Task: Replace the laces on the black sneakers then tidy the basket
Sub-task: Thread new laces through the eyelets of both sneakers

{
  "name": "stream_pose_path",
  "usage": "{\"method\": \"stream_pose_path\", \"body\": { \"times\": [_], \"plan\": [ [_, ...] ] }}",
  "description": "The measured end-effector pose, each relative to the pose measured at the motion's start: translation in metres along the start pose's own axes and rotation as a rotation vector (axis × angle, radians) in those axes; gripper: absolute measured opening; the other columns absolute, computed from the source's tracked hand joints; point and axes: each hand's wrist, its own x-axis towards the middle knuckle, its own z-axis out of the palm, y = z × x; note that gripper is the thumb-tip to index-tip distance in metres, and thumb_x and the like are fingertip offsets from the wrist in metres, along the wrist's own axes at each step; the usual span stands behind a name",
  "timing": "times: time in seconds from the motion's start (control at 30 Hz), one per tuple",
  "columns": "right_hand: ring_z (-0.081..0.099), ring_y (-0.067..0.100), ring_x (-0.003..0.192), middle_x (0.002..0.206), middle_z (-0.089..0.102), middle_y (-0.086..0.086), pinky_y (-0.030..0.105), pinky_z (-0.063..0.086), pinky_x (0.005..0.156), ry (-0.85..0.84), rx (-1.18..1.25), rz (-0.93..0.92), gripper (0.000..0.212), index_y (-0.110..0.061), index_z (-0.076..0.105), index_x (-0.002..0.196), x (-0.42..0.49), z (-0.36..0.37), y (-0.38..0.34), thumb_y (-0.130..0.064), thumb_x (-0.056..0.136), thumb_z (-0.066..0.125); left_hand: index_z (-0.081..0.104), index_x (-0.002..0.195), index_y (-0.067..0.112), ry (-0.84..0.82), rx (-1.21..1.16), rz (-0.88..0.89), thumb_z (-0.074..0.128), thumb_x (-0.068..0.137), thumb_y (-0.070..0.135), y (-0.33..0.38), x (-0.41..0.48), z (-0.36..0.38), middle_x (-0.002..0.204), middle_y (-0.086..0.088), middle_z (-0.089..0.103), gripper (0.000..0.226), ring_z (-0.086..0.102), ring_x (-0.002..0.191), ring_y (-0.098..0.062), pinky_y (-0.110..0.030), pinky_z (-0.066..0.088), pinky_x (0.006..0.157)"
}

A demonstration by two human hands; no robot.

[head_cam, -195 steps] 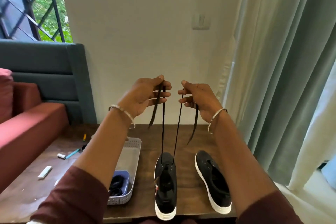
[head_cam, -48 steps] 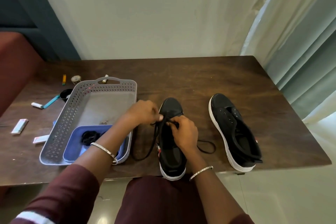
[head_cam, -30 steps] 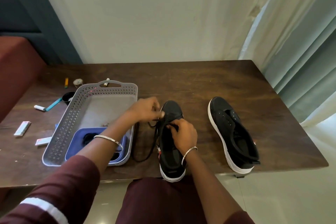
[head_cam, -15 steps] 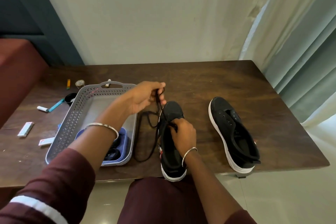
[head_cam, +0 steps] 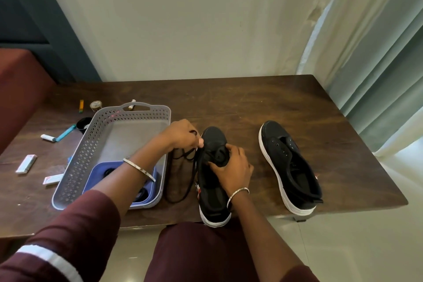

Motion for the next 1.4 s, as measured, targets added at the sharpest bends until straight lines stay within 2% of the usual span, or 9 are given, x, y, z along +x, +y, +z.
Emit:
{"method": "stream_pose_path", "body": {
  "times": [0.17, 0.3, 0.4, 0.5, 0.6, 0.7, 0.83, 1.07, 1.4],
  "plan": [
    [0.051, 0.016, 0.124, 0.133, 0.050, -0.009, 0.047, 0.036, 0.102, -0.020, -0.058, 0.009, 0.075, -0.033, 0.051, 0.134, -0.002, -0.002, -0.003, -0.059, 0.069, 0.077, 0.073, 0.095, 0.005, -0.123, -0.413, -0.080, 0.058, 0.097, 0.013, 0.016, -0.016, -0.018, 0.073, -0.003, 0.060, 0.017, 0.047, 0.063, -0.013, -0.025, 0.038, 0.060],
    [0.052, 0.015, 0.124, 0.133, 0.050, -0.010, 0.047, 0.035, 0.100, -0.041, -0.072, 0.018, 0.079, -0.033, 0.051, 0.134, -0.002, -0.005, -0.006, -0.063, 0.065, 0.075, 0.061, 0.075, 0.010, -0.174, -0.919, -0.085, 0.045, 0.099, 0.012, 0.013, -0.022, -0.013, 0.093, -0.012, 0.075, 0.029, 0.067, 0.075, -0.015, -0.032, 0.050, 0.079],
    [0.052, 0.015, 0.123, 0.133, 0.050, -0.011, 0.049, 0.035, 0.099, -0.067, -0.094, 0.030, 0.084, -0.034, 0.050, 0.134, -0.003, -0.009, -0.009, -0.068, 0.061, 0.073, 0.047, 0.065, 0.013, -0.095, -1.136, -0.170, 0.042, 0.098, 0.014, 0.008, -0.013, 0.004, 0.057, -0.006, 0.056, 0.034, 0.057, 0.057, -0.019, -0.036, 0.053, 0.079],
    [0.053, 0.017, 0.123, 0.134, 0.049, -0.011, 0.050, 0.035, 0.099, -0.098, -0.113, 0.025, 0.087, -0.034, 0.049, 0.136, -0.003, -0.011, -0.010, -0.068, 0.060, 0.072, 0.049, 0.075, 0.012, 0.018, -0.818, -0.158, 0.052, 0.099, 0.015, -0.001, -0.001, 0.025, 0.054, -0.001, 0.044, 0.024, 0.040, 0.046, -0.011, -0.029, 0.052, 0.061],
    [0.053, 0.017, 0.123, 0.135, 0.048, -0.011, 0.050, 0.035, 0.100, -0.118, -0.107, 0.025, 0.087, -0.032, 0.048, 0.137, -0.004, -0.014, -0.012, -0.066, 0.061, 0.071, 0.055, 0.090, 0.014, 0.147, -0.397, -0.131, 0.066, 0.089, 0.010, -0.009, 0.004, 0.037, 0.069, -0.003, 0.057, 0.012, 0.051, 0.055, -0.014, -0.027, 0.045, 0.055],
    [0.053, 0.016, 0.122, 0.135, 0.048, -0.011, 0.051, 0.035, 0.101, -0.138, -0.082, 0.039, 0.086, -0.031, 0.049, 0.139, -0.003, -0.017, -0.013, -0.065, 0.062, 0.068, 0.067, 0.080, 0.020, 0.070, -0.198, -0.107, 0.069, 0.087, 0.010, -0.016, 0.007, 0.037, 0.075, -0.002, 0.064, 0.012, 0.058, 0.066, -0.013, -0.023, 0.044, 0.057],
    [0.055, 0.016, 0.121, 0.133, 0.052, -0.011, 0.054, 0.035, 0.105, -0.160, 0.049, 0.086, 0.079, -0.030, 0.054, 0.138, -0.002, -0.024, -0.013, -0.062, 0.067, 0.069, 0.074, 0.077, 0.026, 0.028, -0.087, -0.040, 0.073, 0.087, 0.020, -0.024, 0.010, 0.036, 0.086, 0.000, 0.072, 0.012, 0.067, 0.088, -0.014, -0.022, 0.048, 0.075],
    [0.052, 0.018, 0.126, 0.132, 0.058, -0.011, 0.048, 0.037, 0.109, -0.171, 0.250, 0.177, 0.064, -0.033, 0.061, 0.132, 0.003, -0.030, -0.006, -0.054, 0.072, 0.073, 0.080, 0.081, 0.029, 0.102, -0.118, 0.041, 0.083, 0.077, 0.032, -0.030, 0.010, 0.046, 0.065, 0.017, 0.068, 0.006, 0.064, 0.073, -0.005, -0.025, 0.051, 0.071],
    [0.052, 0.014, 0.125, 0.135, 0.052, -0.012, 0.049, 0.038, 0.109, -0.195, 0.268, 0.161, 0.080, -0.031, 0.054, 0.139, -0.004, -0.024, -0.008, -0.072, 0.073, 0.066, 0.079, 0.091, 0.035, 0.280, 0.060, 0.023, 0.077, 0.082, 0.043, -0.019, 0.000, 0.067, 0.088, 0.014, 0.073, 0.013, 0.062, 0.076, -0.007, -0.023, 0.047, 0.063]
  ]
}}
